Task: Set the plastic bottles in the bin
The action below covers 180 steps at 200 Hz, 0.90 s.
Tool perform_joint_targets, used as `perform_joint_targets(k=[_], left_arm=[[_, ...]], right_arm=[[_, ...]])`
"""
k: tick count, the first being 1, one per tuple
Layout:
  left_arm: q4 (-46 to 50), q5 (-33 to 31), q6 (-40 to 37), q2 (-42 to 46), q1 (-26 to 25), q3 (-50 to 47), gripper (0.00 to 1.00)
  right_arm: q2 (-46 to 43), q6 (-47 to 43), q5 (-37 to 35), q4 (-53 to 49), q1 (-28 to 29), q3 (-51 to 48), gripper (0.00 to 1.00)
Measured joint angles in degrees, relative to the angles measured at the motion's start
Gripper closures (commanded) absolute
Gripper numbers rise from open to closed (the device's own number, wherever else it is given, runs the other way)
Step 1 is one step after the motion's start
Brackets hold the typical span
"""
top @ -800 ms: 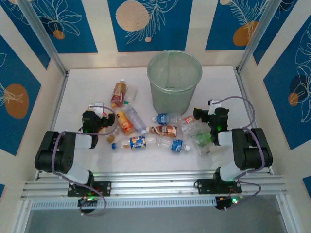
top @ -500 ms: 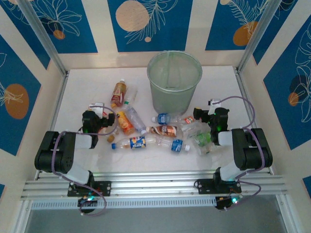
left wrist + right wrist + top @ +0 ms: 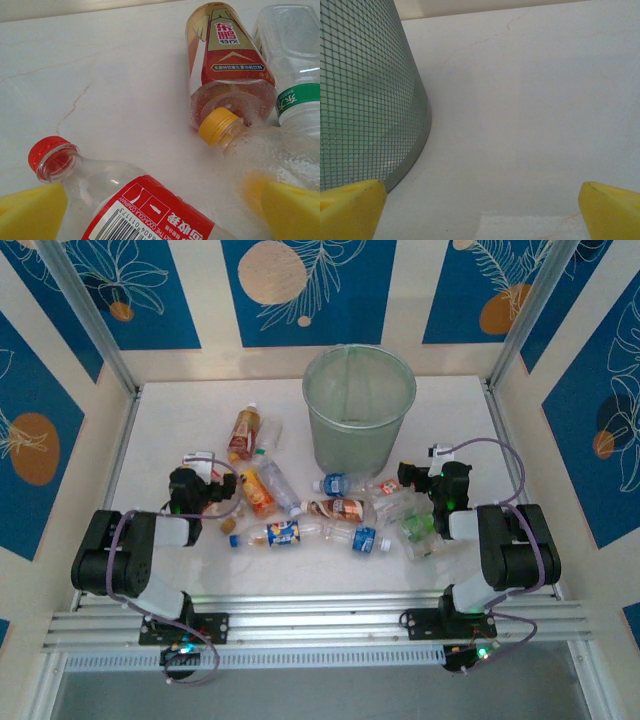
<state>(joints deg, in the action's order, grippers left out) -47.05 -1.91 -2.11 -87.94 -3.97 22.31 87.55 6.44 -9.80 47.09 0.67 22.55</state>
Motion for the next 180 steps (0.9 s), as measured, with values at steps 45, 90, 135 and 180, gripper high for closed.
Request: perform_joint_targets(k=[45,90,135,180], left_arm=[[0.0,0.0,0.0,0.0,0.0,0.0,0.01],[0.0,-0.7,0.2,0.0,0.0,0.0,0.0],[6.3,-3.4,0.7,4.5,0.0,1.2,0.01],[15.7,-5.2,1.9,16.0,0.0,4.0,0.0]], right_arm=[[0.0,0.0,0.0,0.0,0.0,0.0,0.01],[0.0,0.2,0.0,-0.2,-0.1,0.0,0.01],[-3.7,1.4,-1.1,-6.8,-0.5,1.7,0.01],[-15.2,1.9,-3.0,-17.3,-0.6,3.3,0.01]])
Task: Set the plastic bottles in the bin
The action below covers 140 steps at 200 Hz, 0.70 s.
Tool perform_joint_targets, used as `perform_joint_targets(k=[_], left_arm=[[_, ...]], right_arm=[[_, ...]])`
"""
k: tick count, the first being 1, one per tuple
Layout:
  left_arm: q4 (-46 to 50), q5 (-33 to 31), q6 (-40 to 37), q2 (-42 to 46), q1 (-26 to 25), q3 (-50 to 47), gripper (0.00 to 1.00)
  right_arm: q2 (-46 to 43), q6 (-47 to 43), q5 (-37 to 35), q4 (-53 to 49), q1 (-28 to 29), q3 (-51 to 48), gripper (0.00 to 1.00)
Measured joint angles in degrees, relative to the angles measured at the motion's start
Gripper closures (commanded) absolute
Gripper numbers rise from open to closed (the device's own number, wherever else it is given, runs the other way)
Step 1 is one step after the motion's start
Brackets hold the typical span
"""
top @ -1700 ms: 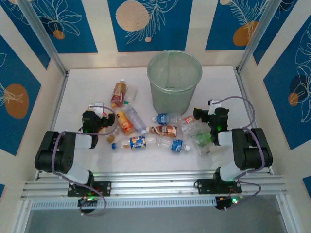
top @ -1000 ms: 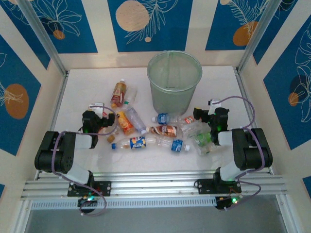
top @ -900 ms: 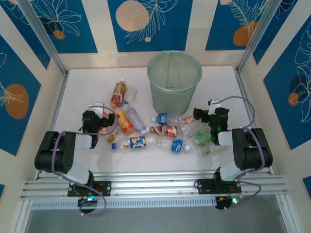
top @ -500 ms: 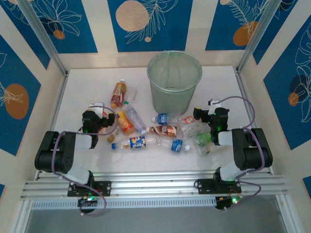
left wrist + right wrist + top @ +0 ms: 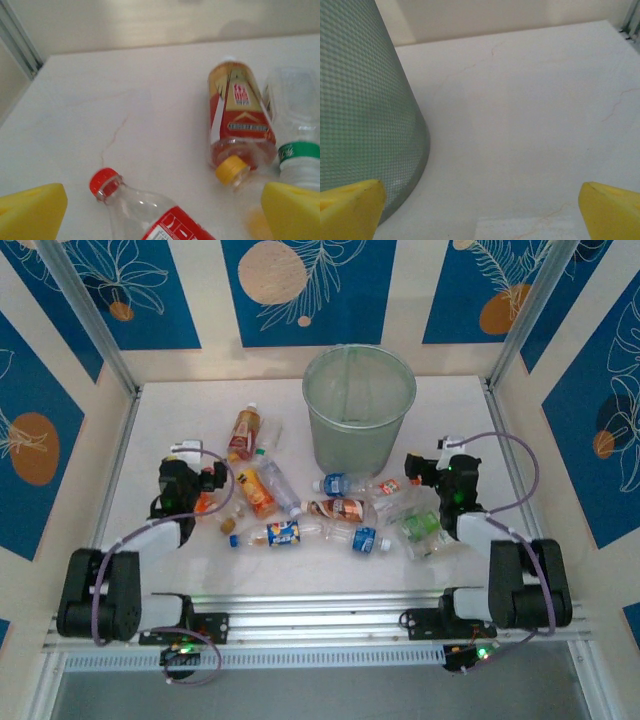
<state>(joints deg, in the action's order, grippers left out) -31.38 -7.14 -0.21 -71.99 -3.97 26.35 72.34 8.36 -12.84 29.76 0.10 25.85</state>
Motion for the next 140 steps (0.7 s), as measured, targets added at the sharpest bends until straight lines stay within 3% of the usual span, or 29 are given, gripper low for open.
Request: perform_joint_targets(k=[67,101,140], left_arm=[[22.2,-1.7,8.2,9.1,0.0,11.3,0.01],[36.6,-2.2,12.3,4.1,0.0,26.3,0.0],[45.6,-0.3,15.4,-6.0,-0.6,37.4,0.01]], right_arm=[[-13.5,9.7,-5.7,-28.4,0.3,11.8,0.01],[-14.2,13.9,-8.0,-40.9,2.1,16.1,0.01],[-14.2,17.7,-10.0,-50.9,4.7,18.6,0.01]])
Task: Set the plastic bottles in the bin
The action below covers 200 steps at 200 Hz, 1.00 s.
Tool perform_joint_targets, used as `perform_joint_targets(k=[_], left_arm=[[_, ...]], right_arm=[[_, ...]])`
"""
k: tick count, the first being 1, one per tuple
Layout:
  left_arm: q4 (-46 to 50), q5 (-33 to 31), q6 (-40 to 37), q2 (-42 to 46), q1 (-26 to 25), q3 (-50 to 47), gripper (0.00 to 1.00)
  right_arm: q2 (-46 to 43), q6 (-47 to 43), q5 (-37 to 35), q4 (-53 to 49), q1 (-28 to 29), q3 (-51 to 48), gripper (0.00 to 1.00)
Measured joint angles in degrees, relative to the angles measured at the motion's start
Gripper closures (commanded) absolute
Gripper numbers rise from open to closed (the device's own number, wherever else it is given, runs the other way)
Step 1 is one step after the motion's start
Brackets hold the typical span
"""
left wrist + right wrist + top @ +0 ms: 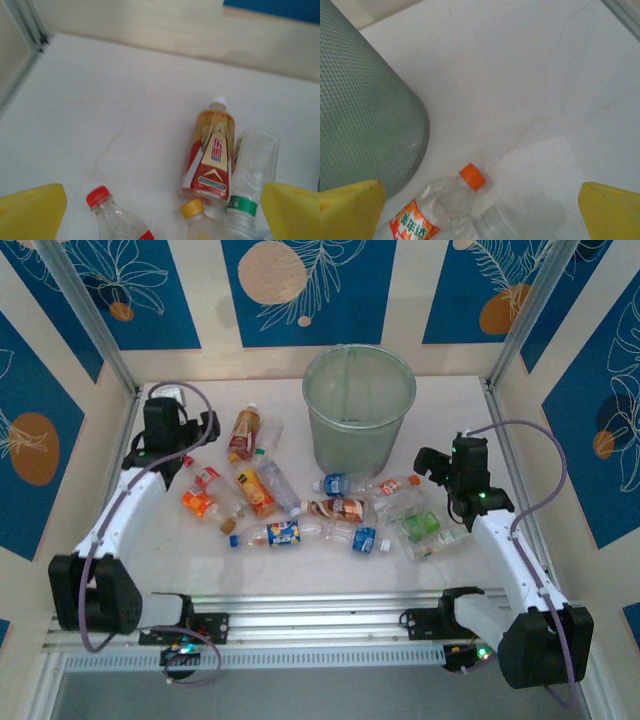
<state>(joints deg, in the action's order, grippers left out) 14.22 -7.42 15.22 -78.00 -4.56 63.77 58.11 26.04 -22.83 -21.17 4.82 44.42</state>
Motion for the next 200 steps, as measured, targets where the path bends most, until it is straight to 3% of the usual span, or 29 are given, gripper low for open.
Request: perform_joint_targets(k=[61,95,129,200], left_arm=[[9.5,1.2,-1.0,-22.5,-5.9,15.8,0.01],[13.3,1.2,-2.4,-31.8,-7.4,24.2,0.1],[16.0,0.9,-3.2,-37.8,-7.5,30.6,0.22],[19.9,-0.8,-3.5,-44.5,-7.5,37.2,0.22]], right_arm=[[-0.2,2.5,-3.0,-7.8,4.6,3.2,0.01],[-0.2,3.3,-5.2,-10.7,6.4,4.2,0.01],[-0.9,4.0,-6.5,-12.4,7.4,4.5,0.01],[-3.2,4.4,-7.7,-13.1,8.9,4.6,0.01]])
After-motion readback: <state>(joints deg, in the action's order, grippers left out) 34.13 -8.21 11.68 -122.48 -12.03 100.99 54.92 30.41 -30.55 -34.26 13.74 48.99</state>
